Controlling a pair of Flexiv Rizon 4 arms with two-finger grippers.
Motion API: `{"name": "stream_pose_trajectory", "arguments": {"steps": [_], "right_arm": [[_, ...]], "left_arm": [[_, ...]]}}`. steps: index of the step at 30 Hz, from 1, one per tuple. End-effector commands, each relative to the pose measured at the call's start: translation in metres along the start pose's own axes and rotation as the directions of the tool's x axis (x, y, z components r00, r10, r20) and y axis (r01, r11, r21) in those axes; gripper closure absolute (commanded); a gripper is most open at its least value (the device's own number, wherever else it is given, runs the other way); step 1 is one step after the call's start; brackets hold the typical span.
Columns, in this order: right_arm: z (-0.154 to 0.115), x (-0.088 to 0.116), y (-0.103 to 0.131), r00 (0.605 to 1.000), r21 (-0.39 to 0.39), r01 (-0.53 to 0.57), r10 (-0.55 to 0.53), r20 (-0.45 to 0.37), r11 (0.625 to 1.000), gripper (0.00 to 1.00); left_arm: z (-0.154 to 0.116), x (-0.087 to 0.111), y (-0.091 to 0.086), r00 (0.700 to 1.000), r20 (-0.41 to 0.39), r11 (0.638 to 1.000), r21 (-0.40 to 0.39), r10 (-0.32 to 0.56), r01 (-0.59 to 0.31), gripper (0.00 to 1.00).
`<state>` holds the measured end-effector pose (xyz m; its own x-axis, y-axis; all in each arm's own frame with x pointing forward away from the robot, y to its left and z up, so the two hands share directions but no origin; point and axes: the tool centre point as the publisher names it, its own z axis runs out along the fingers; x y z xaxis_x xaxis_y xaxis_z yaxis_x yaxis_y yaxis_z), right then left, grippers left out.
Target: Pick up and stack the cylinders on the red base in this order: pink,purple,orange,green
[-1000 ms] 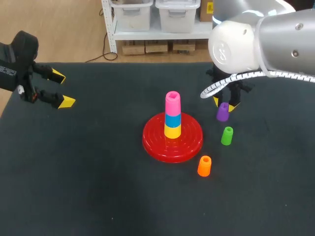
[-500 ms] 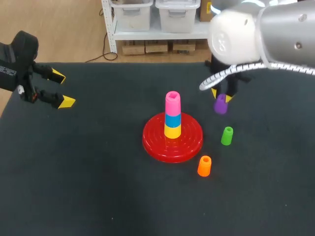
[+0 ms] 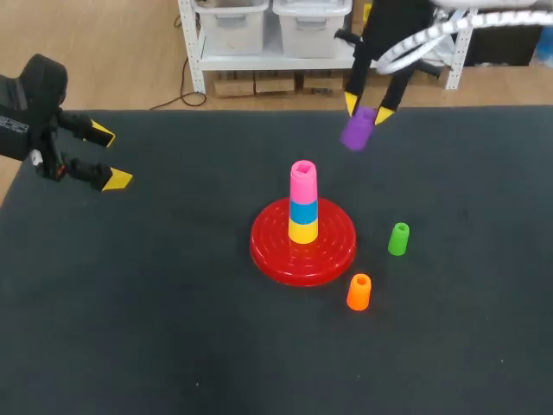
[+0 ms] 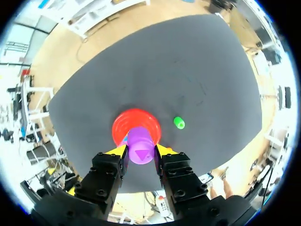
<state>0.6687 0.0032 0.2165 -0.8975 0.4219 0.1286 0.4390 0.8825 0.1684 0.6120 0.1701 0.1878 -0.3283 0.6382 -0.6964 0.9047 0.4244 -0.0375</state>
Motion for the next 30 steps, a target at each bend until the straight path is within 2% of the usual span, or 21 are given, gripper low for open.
{"name": "stream_pose_trajectory", "arguments": {"steps": [1,10,11,13,15,16,17,18,19,20,23,26,30], "right_arm": [[-0.013,0.03,-0.003,0.998,-0.062,0.052,-0.05,0.027,0.997,1.0],[-0.008,0.063,0.029,0.976,-0.018,0.215,-0.214,0.036,0.977,1.0],[-0.007,0.065,0.031,0.973,-0.02,0.227,-0.227,0.031,0.974,0.93],[-0.005,0.069,0.035,0.969,-0.004,0.248,-0.247,0.028,0.969,0.94],[-0.005,0.07,0.036,0.971,-0.039,0.24,-0.241,-0.005,0.97,0.92],[-0.004,0.068,0.036,0.972,-0.088,0.229,-0.233,-0.028,0.969,0.91],[-0.007,0.066,0.033,0.965,-0.246,0.212,-0.242,-0.097,0.946,0.94],[-0.011,0.065,0.029,0.958,-0.347,0.206,-0.261,-0.117,0.915,0.93],[-0.01,0.061,0.022,0.962,-0.431,0.157,-0.235,-0.135,0.889,0.91],[-0.01,0.061,0.022,0.962,-0.431,0.157,-0.235,-0.135,0.889,0.96],[-0.01,0.061,0.022,0.962,-0.431,0.157,-0.235,-0.135,0.889,0.94],[-0.01,0.061,0.022,0.962,-0.431,0.157,-0.235,-0.135,0.889,1.0],[-0.01,0.061,0.022,0.962,-0.431,0.157,-0.235,-0.135,0.889,1.0]], "left_arm": [[0.001,0.001,0.001,1.0,0.001,1.0,0.001,0.001,-0.001,0.0],[0.001,0.001,0.001,1.0,0.001,1.0,0.001,0.001,-0.001,0.0],[0.001,0.001,0.001,1.0,0.001,1.0,0.001,0.001,-0.001,0.0],[0.001,0.001,0.001,1.0,0.001,1.0,0.001,0.001,-0.001,0.0],[0.001,0.001,0.001,1.0,0.001,1.0,0.001,0.001,-0.001,0.0],[0.001,0.001,0.001,1.0,0.001,1.0,0.001,0.001,-0.001,0.0],[0.001,0.001,0.001,1.0,0.001,1.0,0.001,0.001,-0.001,0.0],[0.001,0.001,0.001,1.0,0.001,1.0,0.001,0.001,-0.001,0.0],[0.001,0.001,0.001,1.0,0.001,1.0,0.001,0.001,-0.001,0.0],[0.001,0.001,0.001,1.0,0.001,1.0,0.001,0.001,-0.001,0.0],[0.001,0.001,0.001,1.0,0.001,1.0,0.001,0.001,-0.001,0.0],[0.001,0.001,0.001,1.0,0.001,1.0,0.001,0.001,-0.001,0.0],[0.001,0.001,0.001,1.0,0.001,1.0,0.001,0.001,-0.001,0.0]]}}
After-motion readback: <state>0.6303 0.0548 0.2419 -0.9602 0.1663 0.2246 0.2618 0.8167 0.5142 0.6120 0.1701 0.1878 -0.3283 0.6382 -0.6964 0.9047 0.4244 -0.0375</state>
